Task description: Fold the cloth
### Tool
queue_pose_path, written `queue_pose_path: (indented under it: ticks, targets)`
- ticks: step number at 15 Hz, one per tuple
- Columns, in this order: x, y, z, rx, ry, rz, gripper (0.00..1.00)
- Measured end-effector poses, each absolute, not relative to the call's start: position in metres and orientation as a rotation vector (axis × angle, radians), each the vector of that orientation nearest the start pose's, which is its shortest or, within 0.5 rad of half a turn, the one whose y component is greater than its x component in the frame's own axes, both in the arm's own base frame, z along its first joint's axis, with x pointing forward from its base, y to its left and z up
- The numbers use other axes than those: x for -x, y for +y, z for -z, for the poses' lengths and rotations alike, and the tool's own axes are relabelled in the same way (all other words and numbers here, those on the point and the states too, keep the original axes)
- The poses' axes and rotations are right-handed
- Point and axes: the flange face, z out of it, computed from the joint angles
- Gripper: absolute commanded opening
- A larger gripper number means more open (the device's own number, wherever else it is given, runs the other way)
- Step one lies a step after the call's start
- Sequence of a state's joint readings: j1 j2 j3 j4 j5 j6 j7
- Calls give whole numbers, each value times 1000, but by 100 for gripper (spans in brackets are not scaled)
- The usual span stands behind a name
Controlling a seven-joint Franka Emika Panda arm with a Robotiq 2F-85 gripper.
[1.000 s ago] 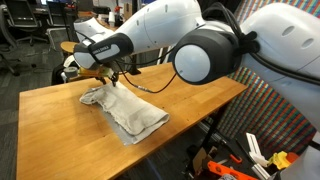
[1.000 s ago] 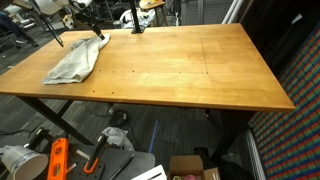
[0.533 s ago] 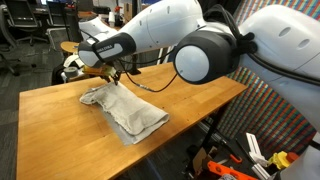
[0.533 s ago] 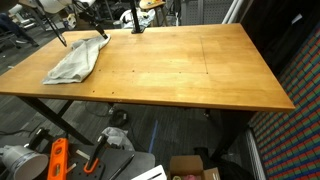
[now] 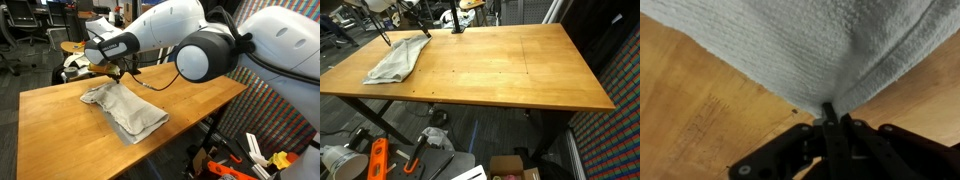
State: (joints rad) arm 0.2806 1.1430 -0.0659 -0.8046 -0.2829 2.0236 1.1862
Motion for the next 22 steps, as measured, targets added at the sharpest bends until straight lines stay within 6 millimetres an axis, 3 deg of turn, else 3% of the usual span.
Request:
queue_pose_path:
  ticks: [3,22]
  targets:
    - [-787,176,-229,3024,1328,441,9]
    - [-795,134,-236,2898,1489,317,9]
